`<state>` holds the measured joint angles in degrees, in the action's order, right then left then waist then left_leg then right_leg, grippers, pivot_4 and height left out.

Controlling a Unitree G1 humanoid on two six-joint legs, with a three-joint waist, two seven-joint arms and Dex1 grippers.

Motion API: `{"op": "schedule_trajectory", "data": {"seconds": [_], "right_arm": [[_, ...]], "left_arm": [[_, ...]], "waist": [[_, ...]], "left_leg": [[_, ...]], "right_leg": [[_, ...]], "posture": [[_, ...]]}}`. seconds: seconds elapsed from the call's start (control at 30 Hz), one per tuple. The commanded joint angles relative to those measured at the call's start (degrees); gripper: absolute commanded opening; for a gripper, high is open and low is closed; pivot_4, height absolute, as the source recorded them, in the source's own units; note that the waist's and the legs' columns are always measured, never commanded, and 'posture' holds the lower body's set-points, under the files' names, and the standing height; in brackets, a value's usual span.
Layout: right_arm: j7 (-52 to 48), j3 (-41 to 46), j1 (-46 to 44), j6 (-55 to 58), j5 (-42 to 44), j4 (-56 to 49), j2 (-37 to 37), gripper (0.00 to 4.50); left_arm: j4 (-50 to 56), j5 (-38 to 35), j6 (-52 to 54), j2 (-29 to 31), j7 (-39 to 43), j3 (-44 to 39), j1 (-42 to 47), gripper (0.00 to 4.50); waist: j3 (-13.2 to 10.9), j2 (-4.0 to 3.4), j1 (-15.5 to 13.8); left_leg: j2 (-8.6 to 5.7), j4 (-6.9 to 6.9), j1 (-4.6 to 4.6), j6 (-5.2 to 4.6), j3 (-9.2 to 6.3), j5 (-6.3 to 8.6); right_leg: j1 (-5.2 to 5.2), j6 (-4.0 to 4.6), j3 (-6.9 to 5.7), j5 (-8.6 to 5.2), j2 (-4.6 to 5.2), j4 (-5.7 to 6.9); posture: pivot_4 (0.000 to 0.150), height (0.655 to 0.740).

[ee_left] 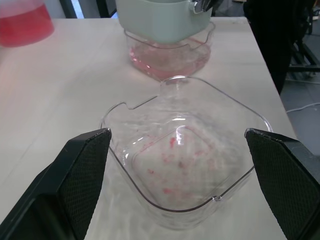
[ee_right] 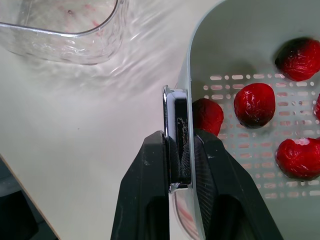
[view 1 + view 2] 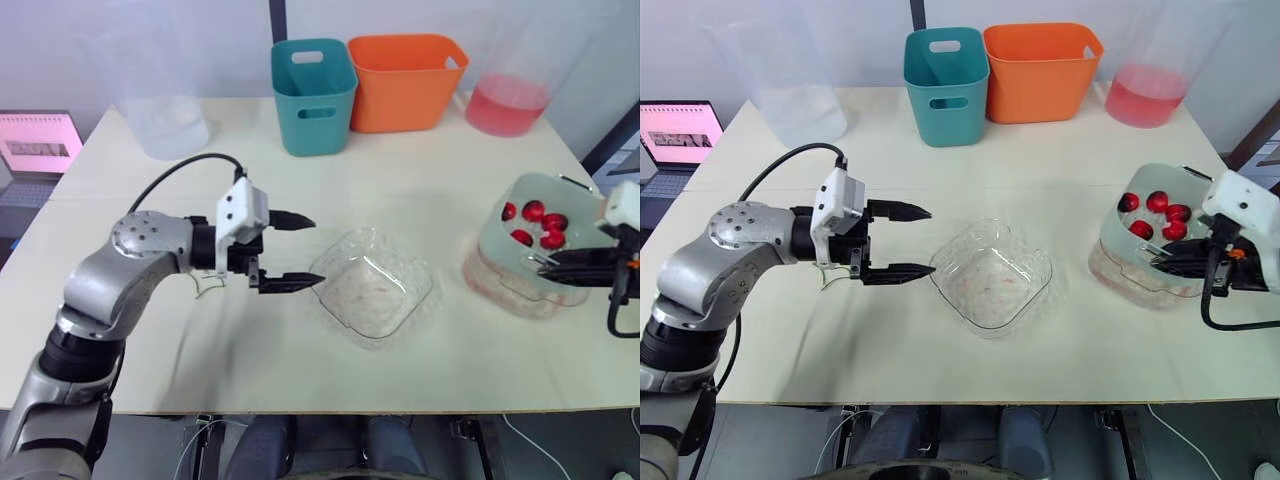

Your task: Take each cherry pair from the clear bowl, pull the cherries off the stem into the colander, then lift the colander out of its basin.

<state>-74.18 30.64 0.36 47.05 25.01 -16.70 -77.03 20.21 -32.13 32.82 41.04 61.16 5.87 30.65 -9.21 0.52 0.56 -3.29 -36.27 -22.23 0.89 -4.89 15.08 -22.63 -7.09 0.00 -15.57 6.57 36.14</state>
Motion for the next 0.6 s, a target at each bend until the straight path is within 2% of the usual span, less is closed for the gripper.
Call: {"op": "schedule_trajectory", "data": {"seconds": [0.03,0.17,0.23,0.33,0.47,0.6], "right_arm": [[-0.1,2.9,-0.5,-0.8,0.0,-0.7,-0.3,0.2],[0.1,1.9,-3.4,-1.6,0.9,1.1,-1.0,0.2],[0.7,-1.3,-9.4,-2.9,2.3,4.2,-2.0,0.2],[1.0,-10.5,-22.1,-7.0,1.8,10.2,-2.0,0.2],[-2.5,-26.6,-41.8,-12.6,-3.8,19.5,4.7,0.2],[-6.3,-38.2,-54.6,-19.8,-11.5,31.3,14.5,0.2]], "left_arm": [[-0.6,0.6,-1.6,-0.1,0.1,-1.4,0.9,4.5],[-2.6,1.3,-2.4,-0.3,-0.6,-1.9,1.7,4.5],[-3.8,2.8,-3.5,0.1,-0.7,-1.7,2.3,4.5],[-6.6,4.1,-4.8,0.4,-0.4,-2.5,3.7,4.5],[-9.5,4.1,-5.3,1.3,0.8,-3.7,5.1,4.5],[-9.9,2.9,-3.8,2.3,1.8,-4.7,5.0,4.5]], "waist": [[0.0,0.0,0.0],[0.0,0.0,0.0],[0.0,0.0,0.2],[0.0,-0.06,0.5],[0.0,-0.04,0.8],[-0.1,-0.04,0.8]], "left_leg": [[0.0,0.0,0.0,0.0,0.0,0.0],[0.0,0.0,0.0,0.0,0.0,0.0],[0.0,-0.01,0.0,0.0,0.0,0.0],[0.01,0.0,0.04,0.01,0.03,0.0],[0.04,0.06,0.02,0.03,0.04,-0.02],[0.04,0.04,-0.06,0.32,0.05,-0.18]], "right_leg": [[0.0,0.0,0.0,0.0,0.0,0.0],[-0.01,0.0,0.0,0.0,0.0,0.01],[-0.01,0.0,0.0,0.0,0.0,0.01],[-0.02,0.0,0.01,0.0,0.0,0.01],[-0.09,0.0,0.0,0.0,-0.02,-0.01],[-0.17,0.0,-0.01,0.0,-0.04,0.0]], "posture": [[0.15,0.74],[0.15,0.74],[0.15,0.74],[0.15,0.74],[0.15,0.74],[0.15,0.74]]}}
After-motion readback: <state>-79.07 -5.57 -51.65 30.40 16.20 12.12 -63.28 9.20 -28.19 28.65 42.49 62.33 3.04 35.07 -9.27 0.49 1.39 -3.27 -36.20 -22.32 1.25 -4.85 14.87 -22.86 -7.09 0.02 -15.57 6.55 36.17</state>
